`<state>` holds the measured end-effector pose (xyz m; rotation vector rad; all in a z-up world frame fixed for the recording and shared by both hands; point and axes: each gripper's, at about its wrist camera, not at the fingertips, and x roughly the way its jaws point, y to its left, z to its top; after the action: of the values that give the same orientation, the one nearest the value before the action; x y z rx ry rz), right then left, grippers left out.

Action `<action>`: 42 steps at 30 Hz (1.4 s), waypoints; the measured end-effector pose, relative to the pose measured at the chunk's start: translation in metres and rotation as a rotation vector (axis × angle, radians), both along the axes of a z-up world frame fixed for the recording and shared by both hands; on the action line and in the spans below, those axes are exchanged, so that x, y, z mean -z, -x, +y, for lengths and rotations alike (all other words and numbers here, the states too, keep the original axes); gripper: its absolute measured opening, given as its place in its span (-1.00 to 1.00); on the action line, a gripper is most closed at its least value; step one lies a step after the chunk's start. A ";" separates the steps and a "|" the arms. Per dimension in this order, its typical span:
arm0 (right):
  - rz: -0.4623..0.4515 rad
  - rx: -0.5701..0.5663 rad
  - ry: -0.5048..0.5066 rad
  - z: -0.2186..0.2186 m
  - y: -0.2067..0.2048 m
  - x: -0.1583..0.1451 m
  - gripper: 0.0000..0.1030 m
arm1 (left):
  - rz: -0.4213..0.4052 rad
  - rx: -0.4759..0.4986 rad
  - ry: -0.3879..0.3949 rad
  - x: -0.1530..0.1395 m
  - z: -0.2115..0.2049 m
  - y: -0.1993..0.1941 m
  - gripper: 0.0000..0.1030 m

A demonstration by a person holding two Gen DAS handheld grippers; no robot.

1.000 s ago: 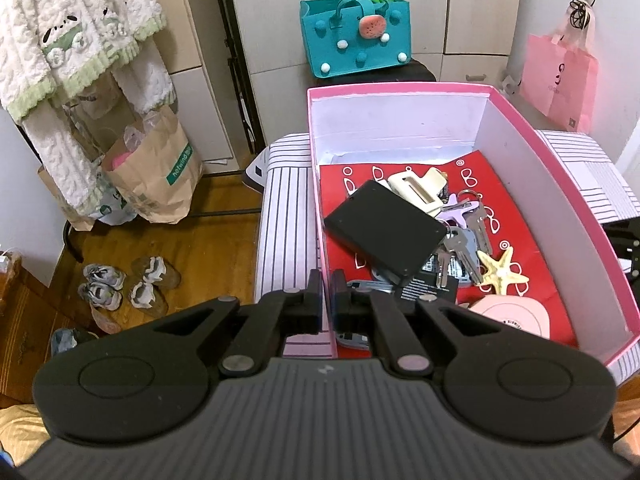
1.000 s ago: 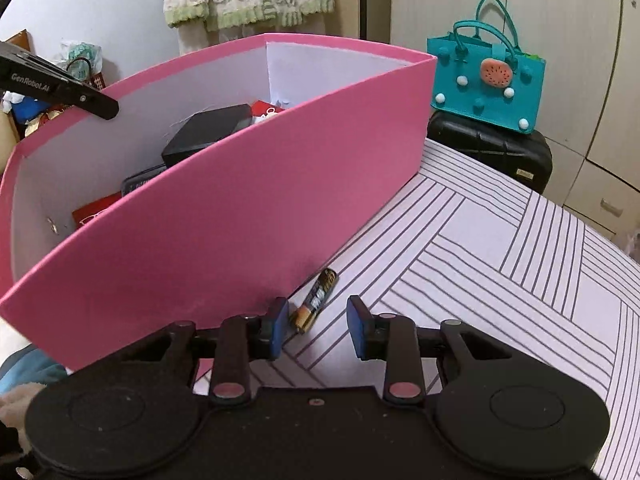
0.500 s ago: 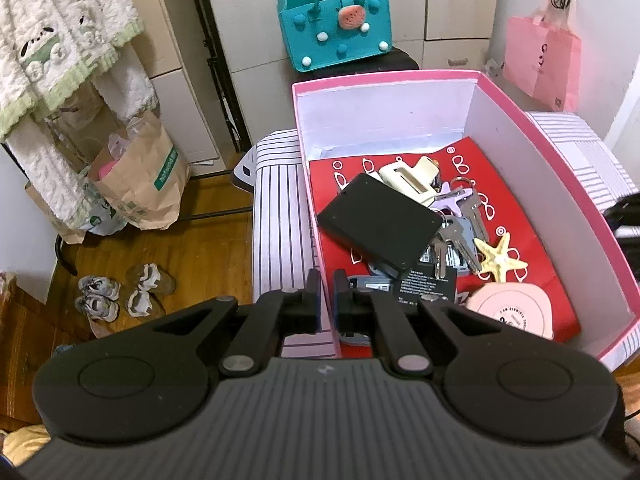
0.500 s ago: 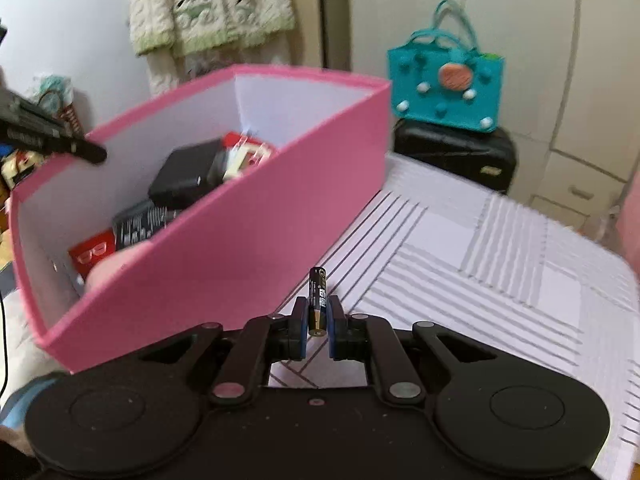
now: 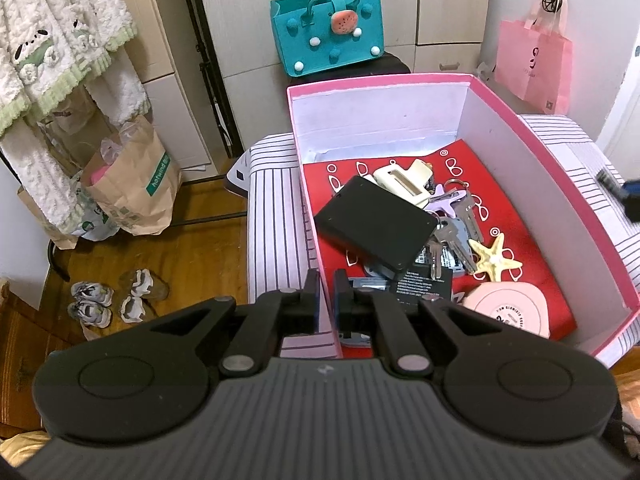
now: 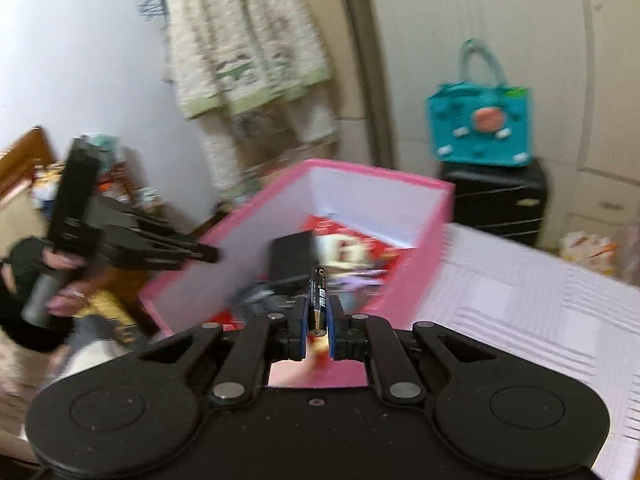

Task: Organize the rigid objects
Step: 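Carry the AA battery into the pink box and release it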

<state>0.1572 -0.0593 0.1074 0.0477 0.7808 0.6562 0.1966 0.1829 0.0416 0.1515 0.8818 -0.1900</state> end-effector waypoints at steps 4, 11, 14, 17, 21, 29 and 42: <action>0.088 -0.080 -0.020 0.036 -0.014 0.010 -0.77 | -0.005 0.009 0.017 0.001 0.003 0.001 -0.88; 0.170 -0.197 0.046 0.098 -0.038 0.033 -0.78 | -0.005 0.020 0.044 0.002 0.008 0.000 -0.86; 0.184 -0.217 0.071 0.112 -0.046 0.042 -0.78 | -0.007 0.028 0.039 0.001 0.008 0.000 -0.86; 0.193 -0.225 0.105 0.120 -0.051 0.050 -0.77 | -0.004 0.034 0.040 0.001 0.008 -0.001 -0.86; 0.178 -0.199 0.175 0.126 -0.054 0.057 -0.76 | -0.003 0.039 0.040 0.001 0.008 0.000 -0.85; 0.096 -0.110 0.182 0.105 -0.045 0.043 -0.61 | -0.003 0.039 0.040 0.001 0.008 0.000 -0.85; 0.044 0.016 0.136 0.061 -0.015 0.017 -0.26 | -0.001 -0.010 0.008 -0.004 0.001 0.007 -0.87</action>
<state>0.1724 0.0016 0.0901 -0.0557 0.8646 0.5873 0.1901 0.1840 0.0453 0.1401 0.8809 -0.1844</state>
